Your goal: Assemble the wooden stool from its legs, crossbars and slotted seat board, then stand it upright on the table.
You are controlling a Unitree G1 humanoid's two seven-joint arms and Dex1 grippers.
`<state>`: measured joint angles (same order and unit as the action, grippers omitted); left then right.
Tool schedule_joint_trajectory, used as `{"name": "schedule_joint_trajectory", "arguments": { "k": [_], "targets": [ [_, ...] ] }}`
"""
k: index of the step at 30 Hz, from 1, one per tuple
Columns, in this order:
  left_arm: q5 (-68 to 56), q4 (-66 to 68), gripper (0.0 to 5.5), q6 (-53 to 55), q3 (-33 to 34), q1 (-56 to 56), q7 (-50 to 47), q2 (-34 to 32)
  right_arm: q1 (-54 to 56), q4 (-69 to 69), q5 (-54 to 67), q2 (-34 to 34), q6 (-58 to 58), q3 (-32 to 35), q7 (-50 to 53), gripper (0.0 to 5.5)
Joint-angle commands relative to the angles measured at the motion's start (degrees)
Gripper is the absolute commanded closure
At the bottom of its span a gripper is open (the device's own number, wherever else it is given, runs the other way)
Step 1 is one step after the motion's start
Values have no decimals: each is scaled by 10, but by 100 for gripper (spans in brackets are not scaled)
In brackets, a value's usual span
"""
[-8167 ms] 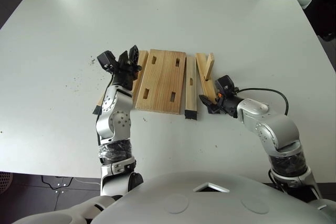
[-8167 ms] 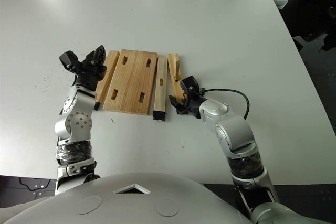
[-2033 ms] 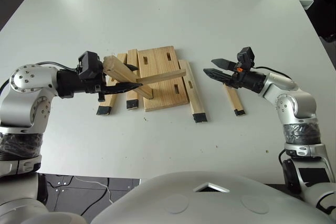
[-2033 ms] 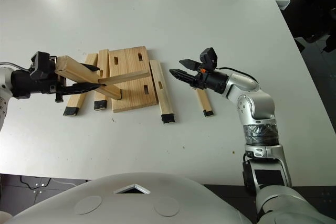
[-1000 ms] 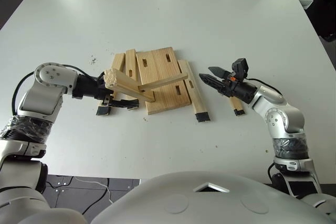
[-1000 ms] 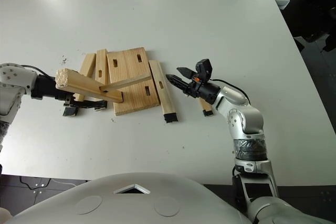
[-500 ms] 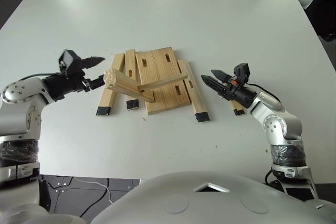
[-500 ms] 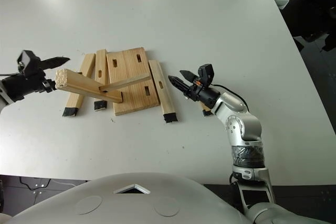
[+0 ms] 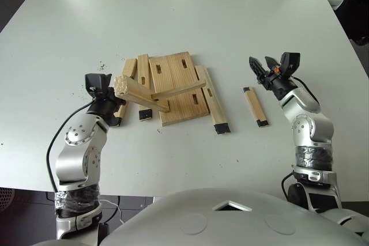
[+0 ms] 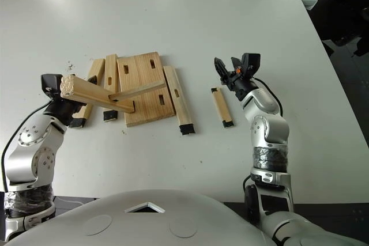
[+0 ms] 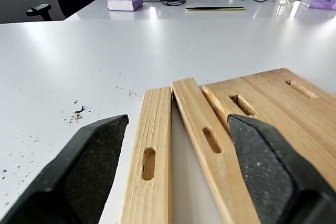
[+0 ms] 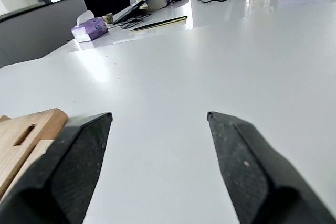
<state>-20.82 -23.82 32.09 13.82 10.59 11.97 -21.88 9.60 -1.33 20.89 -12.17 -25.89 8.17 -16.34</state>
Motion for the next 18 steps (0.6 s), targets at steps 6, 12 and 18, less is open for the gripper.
{"name": "schedule_joint_trajectory", "arguments": {
  "k": [6,12,18],
  "targets": [
    [0,59,197,43,26,58,83,-71,-2,43,-54,20,79,5,52,215],
    [15,85,197,61,-7,65,116,-96,-19,45,-58,38,90,12,70,215],
    [32,100,239,46,-19,64,116,-103,-20,52,-54,42,83,18,75,215]
  ]
}}
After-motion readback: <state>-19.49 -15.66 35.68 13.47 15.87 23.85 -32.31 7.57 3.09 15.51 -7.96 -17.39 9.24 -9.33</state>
